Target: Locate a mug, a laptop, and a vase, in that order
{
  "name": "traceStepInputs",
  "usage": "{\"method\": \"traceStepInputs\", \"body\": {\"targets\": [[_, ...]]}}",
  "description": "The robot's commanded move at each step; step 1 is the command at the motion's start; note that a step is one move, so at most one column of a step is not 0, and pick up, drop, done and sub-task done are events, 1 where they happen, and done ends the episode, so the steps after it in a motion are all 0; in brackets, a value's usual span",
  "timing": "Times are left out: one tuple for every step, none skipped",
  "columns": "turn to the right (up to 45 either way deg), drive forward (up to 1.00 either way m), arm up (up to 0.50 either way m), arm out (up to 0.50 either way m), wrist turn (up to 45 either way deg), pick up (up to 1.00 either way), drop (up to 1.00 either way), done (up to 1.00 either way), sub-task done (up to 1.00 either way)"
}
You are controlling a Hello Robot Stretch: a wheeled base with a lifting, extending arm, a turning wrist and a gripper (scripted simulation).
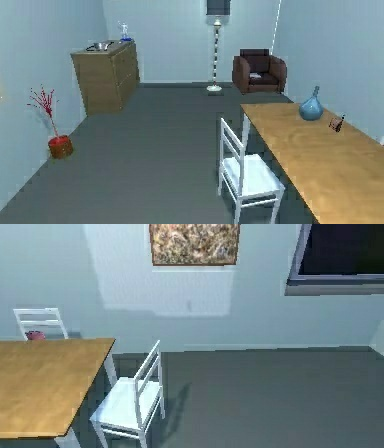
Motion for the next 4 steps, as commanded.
{"method": "traceStepInputs", "body": {"targets": [[-6.0,0.00,0.00,0.00,0.0,0.00,0.00,0.00,0.00],[0.0,0.35,0.00,0.00,0.0,0.00,0.00,0.00,0.00],[-45.0,0.00,0.00,0.00,0.0,0.00,0.00,0.00,0.00],[-12.0,0.00,0.00,0.00,0.0,0.00,0.00,0.00,0.00]]}}
